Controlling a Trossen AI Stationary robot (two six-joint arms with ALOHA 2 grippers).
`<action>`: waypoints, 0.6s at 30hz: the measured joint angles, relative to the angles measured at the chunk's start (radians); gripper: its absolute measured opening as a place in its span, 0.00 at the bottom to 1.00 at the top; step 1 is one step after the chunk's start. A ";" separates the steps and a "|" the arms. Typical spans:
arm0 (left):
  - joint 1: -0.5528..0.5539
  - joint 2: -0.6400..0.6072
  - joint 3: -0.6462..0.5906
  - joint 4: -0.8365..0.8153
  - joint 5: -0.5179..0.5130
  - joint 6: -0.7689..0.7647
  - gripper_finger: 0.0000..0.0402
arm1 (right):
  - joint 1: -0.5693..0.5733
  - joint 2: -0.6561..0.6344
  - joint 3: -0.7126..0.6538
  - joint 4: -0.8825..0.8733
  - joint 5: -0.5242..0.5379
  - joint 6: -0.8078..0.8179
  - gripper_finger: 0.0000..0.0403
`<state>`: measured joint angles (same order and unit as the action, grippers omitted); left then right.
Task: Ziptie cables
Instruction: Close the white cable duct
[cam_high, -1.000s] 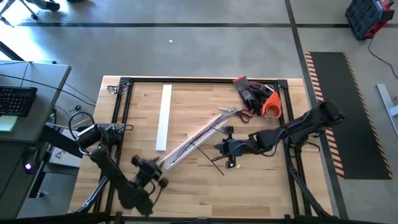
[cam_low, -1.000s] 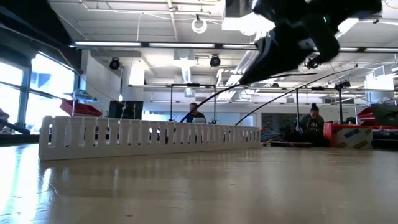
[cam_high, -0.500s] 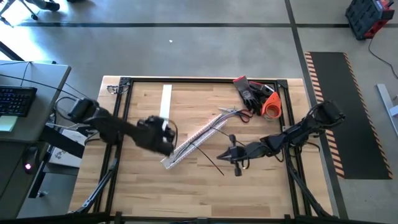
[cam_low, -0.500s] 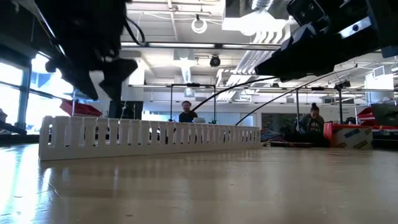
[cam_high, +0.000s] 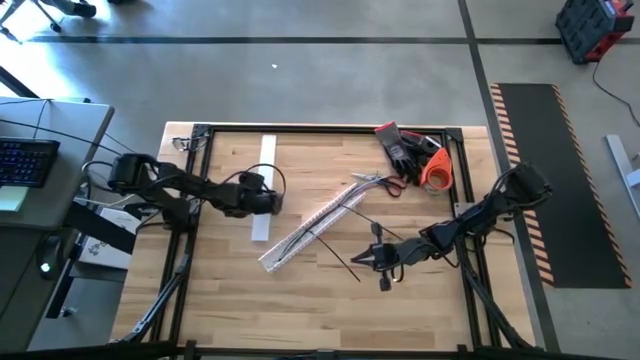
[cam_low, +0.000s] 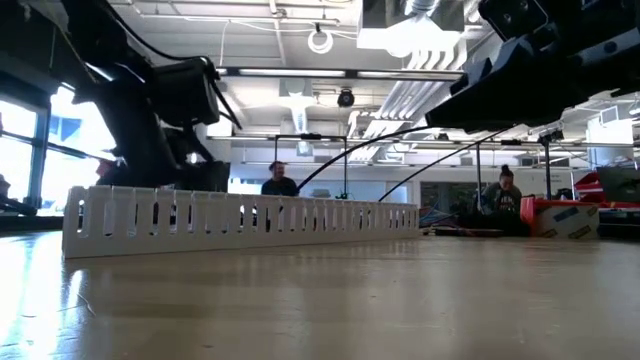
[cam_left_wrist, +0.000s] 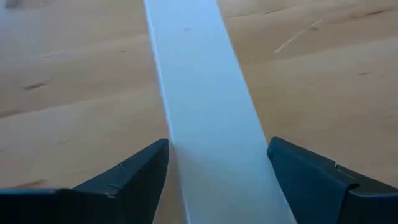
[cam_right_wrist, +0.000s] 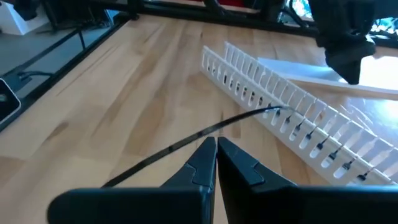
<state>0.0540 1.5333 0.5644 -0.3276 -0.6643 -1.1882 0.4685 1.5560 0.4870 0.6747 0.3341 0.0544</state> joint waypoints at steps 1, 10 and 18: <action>-0.001 0.010 -0.007 0.037 0.002 0.013 0.66 | -0.001 0.001 0.000 -0.001 0.001 0.001 0.00; -0.026 0.111 -0.014 0.092 -0.023 0.031 0.64 | -0.002 0.006 0.000 0.012 0.006 0.025 0.00; -0.120 0.117 -0.016 0.095 -0.023 0.067 0.52 | -0.001 0.008 0.000 0.014 0.004 0.043 0.00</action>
<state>-0.0656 1.6505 0.5480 -0.2321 -0.6876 -1.1210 0.4679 1.5641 0.4873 0.6887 0.3386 0.0971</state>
